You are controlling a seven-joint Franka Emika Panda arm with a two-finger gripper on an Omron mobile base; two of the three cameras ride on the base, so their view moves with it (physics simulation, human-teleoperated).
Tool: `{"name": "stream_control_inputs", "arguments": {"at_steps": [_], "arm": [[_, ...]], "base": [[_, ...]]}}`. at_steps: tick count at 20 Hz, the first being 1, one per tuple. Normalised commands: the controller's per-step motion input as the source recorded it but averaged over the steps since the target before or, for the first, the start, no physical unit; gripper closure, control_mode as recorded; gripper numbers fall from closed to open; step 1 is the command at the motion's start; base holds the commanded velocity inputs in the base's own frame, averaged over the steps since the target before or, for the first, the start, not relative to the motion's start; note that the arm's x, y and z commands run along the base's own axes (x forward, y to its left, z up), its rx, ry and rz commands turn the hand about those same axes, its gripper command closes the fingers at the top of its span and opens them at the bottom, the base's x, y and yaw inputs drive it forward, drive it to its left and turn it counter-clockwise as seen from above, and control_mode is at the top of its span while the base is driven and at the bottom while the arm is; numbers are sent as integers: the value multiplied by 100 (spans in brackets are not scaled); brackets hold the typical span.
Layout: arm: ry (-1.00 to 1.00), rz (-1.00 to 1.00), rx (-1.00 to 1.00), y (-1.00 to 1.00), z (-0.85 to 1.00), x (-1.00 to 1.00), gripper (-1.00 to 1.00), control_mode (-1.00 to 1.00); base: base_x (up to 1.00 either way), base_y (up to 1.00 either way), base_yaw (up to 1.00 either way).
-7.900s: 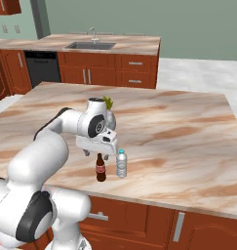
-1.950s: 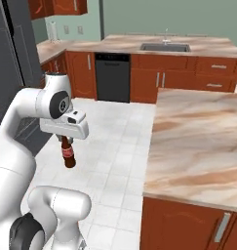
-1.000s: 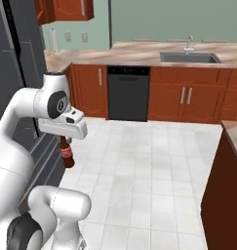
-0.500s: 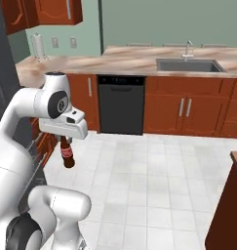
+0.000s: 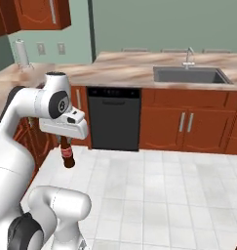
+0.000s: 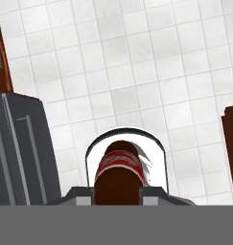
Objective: Move the drinks to the dining counter.
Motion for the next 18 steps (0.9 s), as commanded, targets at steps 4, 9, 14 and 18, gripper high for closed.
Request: {"name": "stream_control_inputs", "arguments": {"at_steps": [4, 9, 14, 18], "arm": [[0, 0, 0, 0, 0, 0, 100, 100], [0, 0, 0, 0, 0, 0, 100, 100], [0, 0, 0, 0, 0, 0, 100, 100], [0, 0, 0, 0, 0, 0, 100, 100]], "base": [[100, -12, -2], [100, -23, -4], [77, -29, -56], [6, -8, -90]]}}
